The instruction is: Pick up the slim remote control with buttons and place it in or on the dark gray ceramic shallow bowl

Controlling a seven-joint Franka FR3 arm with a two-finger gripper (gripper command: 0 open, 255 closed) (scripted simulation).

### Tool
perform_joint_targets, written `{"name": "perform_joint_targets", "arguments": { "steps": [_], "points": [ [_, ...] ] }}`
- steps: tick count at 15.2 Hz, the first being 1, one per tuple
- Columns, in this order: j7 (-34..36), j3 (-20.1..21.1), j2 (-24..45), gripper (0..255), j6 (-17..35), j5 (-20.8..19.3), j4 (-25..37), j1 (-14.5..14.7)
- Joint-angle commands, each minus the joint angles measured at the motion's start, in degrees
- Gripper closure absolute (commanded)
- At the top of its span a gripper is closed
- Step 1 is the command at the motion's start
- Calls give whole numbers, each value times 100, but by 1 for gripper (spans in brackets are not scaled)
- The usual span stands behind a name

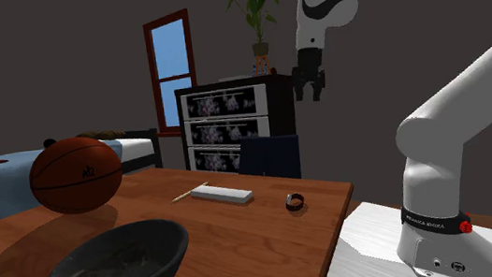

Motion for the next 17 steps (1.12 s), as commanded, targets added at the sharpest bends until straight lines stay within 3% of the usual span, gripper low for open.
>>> {"name": "perform_joint_targets", "arguments": {
  "steps": [1,9,17],
  "points": [
    [0,0,0,0,0,0,0,0],
    [529,744,1003,0,1110,274,-148,325],
    [1111,1458,2362,0,2117,280,143,551]
  ]
}}
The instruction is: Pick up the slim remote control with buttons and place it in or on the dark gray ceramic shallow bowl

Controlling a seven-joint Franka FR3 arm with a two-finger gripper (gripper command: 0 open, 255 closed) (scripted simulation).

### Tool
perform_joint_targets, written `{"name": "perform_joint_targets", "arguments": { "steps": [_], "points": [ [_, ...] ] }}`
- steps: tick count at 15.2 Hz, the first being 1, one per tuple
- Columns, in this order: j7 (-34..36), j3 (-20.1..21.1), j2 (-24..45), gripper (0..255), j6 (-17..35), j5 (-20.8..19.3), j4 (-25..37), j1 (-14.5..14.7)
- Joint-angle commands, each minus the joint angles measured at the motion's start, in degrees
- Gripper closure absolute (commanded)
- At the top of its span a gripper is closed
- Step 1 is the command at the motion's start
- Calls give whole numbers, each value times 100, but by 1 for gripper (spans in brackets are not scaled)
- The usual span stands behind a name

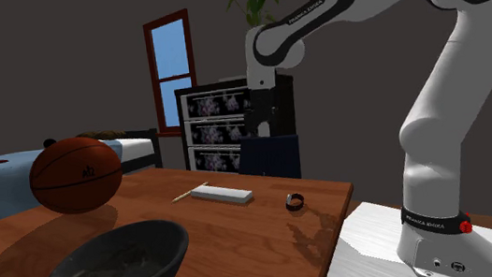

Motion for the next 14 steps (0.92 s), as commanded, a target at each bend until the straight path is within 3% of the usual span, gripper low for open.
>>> {"name": "perform_joint_targets", "arguments": {
  "steps": [1,7,14],
  "points": [
    [184,184,399,0,205,-45,184,48],
    [752,644,1609,0,774,-393,722,172],
    [1510,947,3104,0,1143,-1117,1624,443]
  ]
}}
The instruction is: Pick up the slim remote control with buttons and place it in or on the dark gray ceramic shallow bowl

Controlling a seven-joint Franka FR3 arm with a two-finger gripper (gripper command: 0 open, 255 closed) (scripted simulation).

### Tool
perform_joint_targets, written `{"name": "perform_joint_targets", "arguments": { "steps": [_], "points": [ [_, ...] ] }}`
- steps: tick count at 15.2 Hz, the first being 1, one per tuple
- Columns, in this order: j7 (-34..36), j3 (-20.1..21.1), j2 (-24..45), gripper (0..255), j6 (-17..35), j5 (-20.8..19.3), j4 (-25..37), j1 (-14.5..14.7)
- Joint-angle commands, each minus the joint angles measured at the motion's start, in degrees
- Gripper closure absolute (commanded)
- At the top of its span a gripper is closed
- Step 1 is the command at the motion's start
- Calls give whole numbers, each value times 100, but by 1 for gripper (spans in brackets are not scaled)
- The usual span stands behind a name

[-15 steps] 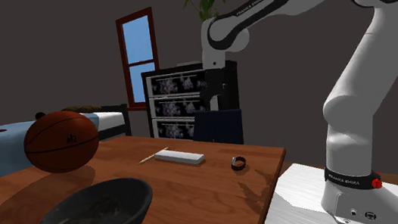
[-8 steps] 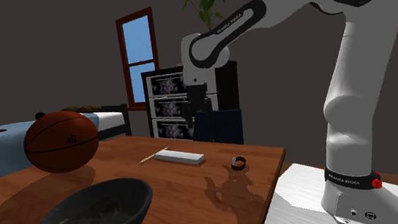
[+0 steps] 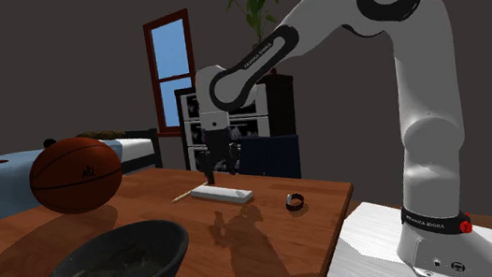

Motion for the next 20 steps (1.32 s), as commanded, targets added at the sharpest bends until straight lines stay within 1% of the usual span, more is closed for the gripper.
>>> {"name": "perform_joint_targets", "arguments": {
  "steps": [1,8,15,16,20],
  "points": [
    [102,6,286,0,122,-147,124,43],
    [213,-36,580,0,579,-309,-62,71],
    [213,-36,579,0,578,-309,-62,72],
    [213,-36,579,255,578,-309,-62,72],
    [214,-35,578,255,578,-309,-63,73]
  ]
}}
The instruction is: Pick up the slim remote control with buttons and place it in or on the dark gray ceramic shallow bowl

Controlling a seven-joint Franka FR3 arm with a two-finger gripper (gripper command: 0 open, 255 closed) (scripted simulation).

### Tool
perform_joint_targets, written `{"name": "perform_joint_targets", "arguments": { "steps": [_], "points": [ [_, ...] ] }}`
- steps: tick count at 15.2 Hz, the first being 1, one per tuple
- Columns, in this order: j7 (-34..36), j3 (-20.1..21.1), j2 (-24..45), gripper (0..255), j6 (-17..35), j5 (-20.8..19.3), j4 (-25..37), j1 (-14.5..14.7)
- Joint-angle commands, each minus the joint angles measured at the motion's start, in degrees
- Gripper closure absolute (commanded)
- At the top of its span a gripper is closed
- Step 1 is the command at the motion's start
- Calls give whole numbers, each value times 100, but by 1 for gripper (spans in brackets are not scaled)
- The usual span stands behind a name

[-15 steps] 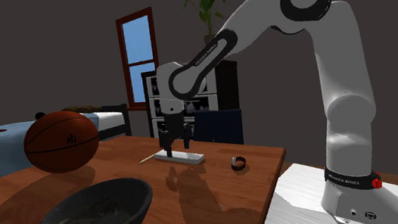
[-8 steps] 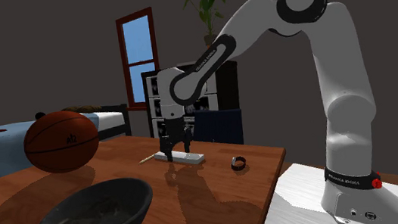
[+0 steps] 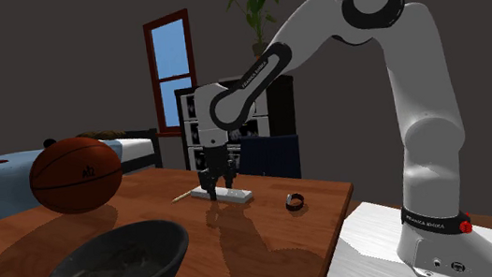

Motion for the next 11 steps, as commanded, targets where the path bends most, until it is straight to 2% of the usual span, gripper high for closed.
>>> {"name": "perform_joint_targets", "arguments": {
  "steps": [1,5,11],
  "points": [
    [1,-1,3,255,1,1,-4,0],
    [1,-1,5,255,0,0,-1,-1],
    [-108,35,-269,255,-415,152,161,-31]
  ]
}}
